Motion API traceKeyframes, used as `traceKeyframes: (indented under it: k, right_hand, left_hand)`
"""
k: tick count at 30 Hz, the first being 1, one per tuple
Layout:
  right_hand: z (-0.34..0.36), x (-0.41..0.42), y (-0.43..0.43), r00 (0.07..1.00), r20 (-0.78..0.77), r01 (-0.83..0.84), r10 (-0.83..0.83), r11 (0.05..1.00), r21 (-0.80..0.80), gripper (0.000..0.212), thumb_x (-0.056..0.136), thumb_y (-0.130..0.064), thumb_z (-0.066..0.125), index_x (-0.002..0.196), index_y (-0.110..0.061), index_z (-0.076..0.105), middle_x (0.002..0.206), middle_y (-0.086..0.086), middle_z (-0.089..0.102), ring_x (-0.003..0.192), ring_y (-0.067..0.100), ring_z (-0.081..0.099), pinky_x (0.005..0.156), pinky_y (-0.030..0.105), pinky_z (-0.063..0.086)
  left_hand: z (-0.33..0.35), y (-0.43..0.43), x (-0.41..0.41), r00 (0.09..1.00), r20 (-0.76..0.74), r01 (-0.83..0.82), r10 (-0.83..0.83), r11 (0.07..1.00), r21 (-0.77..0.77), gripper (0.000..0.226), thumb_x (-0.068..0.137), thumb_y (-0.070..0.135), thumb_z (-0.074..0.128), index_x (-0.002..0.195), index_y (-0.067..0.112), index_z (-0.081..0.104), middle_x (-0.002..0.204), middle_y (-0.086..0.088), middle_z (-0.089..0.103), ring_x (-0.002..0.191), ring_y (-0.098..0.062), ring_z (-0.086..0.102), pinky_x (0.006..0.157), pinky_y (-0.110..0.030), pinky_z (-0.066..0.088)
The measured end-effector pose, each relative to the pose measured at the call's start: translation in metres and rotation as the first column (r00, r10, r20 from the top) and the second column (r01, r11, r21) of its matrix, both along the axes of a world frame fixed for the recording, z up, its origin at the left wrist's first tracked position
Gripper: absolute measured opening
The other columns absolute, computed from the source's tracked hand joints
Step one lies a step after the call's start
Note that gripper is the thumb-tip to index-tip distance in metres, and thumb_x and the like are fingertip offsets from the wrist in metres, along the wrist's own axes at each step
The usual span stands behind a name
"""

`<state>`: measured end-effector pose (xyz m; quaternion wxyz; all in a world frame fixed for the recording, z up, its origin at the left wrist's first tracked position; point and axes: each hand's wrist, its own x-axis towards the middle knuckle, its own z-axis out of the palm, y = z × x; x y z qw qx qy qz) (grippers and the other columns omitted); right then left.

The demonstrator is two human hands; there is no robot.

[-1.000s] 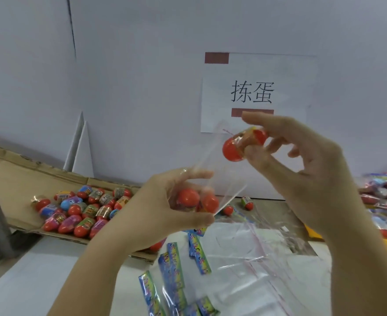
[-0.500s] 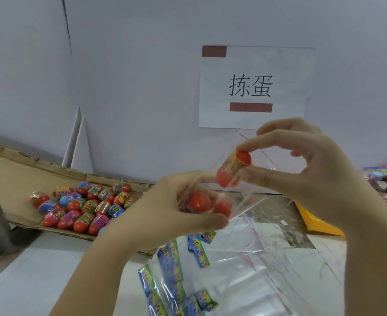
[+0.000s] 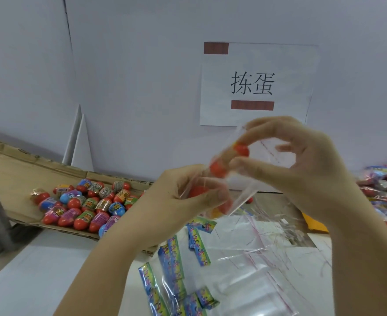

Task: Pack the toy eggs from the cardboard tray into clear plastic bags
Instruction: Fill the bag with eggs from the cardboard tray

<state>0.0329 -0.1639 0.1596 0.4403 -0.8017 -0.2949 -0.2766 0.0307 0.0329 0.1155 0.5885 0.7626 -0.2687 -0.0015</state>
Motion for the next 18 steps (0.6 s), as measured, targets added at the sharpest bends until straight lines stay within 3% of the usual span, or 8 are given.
traceKeyframes:
  k: [3, 6, 10, 13, 15, 18]
  right_hand:
    - [0.004, 0.0, 0.0, 0.979, 0.144, -0.183, 0.147, 0.941, 0.284, 0.024, 0.077, -0.031, 0.071, 0.097, -0.027, 0.058, 0.103, -0.007, 0.072, 0.104, 0.01, 0.066, 0.093, 0.035, 0.047]
    - [0.009, -0.001, -0.005, 0.923, 0.316, -0.348, 0.221, 0.831, 0.435, 0.022, 0.086, -0.004, 0.054, 0.106, -0.013, 0.048, 0.087, -0.011, 0.07, 0.086, 0.01, 0.067, 0.082, 0.029, 0.052]
    - [0.008, -0.006, -0.014, 0.951, 0.259, -0.248, 0.167, 0.915, 0.317, 0.031, 0.085, -0.018, 0.052, 0.114, -0.024, 0.06, 0.085, -0.015, 0.064, 0.08, 0.008, 0.055, 0.074, 0.023, 0.048]
    - [0.004, -0.008, -0.016, 0.973, 0.173, -0.177, 0.152, 0.975, 0.137, 0.044, 0.079, -0.033, 0.069, 0.12, -0.041, 0.055, 0.091, -0.007, 0.07, 0.085, 0.019, 0.065, 0.081, 0.037, 0.053]
    - [0.003, -0.009, -0.015, 0.98, 0.135, -0.16, 0.147, 0.983, 0.092, 0.045, 0.073, -0.037, 0.076, 0.111, -0.041, 0.052, 0.09, 0.002, 0.069, 0.082, 0.03, 0.065, 0.079, 0.051, 0.053]
    - [0.004, -0.01, -0.014, 0.981, 0.182, -0.059, 0.06, 0.998, -0.011, 0.03, 0.072, -0.04, 0.075, 0.096, -0.036, 0.06, 0.09, -0.002, 0.067, 0.076, 0.023, 0.064, 0.07, 0.049, 0.052]
  left_hand:
    - [0.0, 0.002, 0.002, 1.0, -0.006, -0.028, 0.027, 0.999, -0.029, 0.045, 0.077, 0.039, 0.064, 0.118, 0.024, 0.062, 0.097, 0.01, 0.076, 0.088, -0.004, 0.071, 0.071, -0.009, 0.051]
    - [0.001, 0.002, 0.002, 0.998, 0.02, -0.061, 0.062, 0.998, -0.029, 0.041, 0.078, 0.039, 0.063, 0.118, 0.028, 0.063, 0.096, 0.014, 0.075, 0.085, -0.001, 0.071, 0.069, -0.006, 0.049]
    - [0.0, 0.003, 0.003, 0.995, 0.046, -0.09, 0.09, 0.996, -0.011, 0.038, 0.076, 0.043, 0.064, 0.114, 0.035, 0.065, 0.099, 0.017, 0.074, 0.089, 0.0, 0.07, 0.07, -0.006, 0.048]
    - [-0.001, 0.004, 0.004, 0.994, 0.058, -0.098, 0.097, 0.995, 0.009, 0.038, 0.074, 0.047, 0.065, 0.111, 0.039, 0.065, 0.101, 0.018, 0.073, 0.091, -0.001, 0.07, 0.074, -0.008, 0.05]
    - [-0.001, 0.005, 0.004, 0.992, 0.071, -0.11, 0.107, 0.993, 0.037, 0.039, 0.073, 0.052, 0.064, 0.11, 0.043, 0.065, 0.103, 0.02, 0.072, 0.093, -0.001, 0.069, 0.078, -0.01, 0.051]
    - [-0.002, 0.007, 0.005, 0.989, 0.09, -0.126, 0.119, 0.99, 0.067, 0.044, 0.073, 0.055, 0.063, 0.114, 0.043, 0.065, 0.106, 0.019, 0.072, 0.096, -0.002, 0.069, 0.079, -0.019, 0.055]
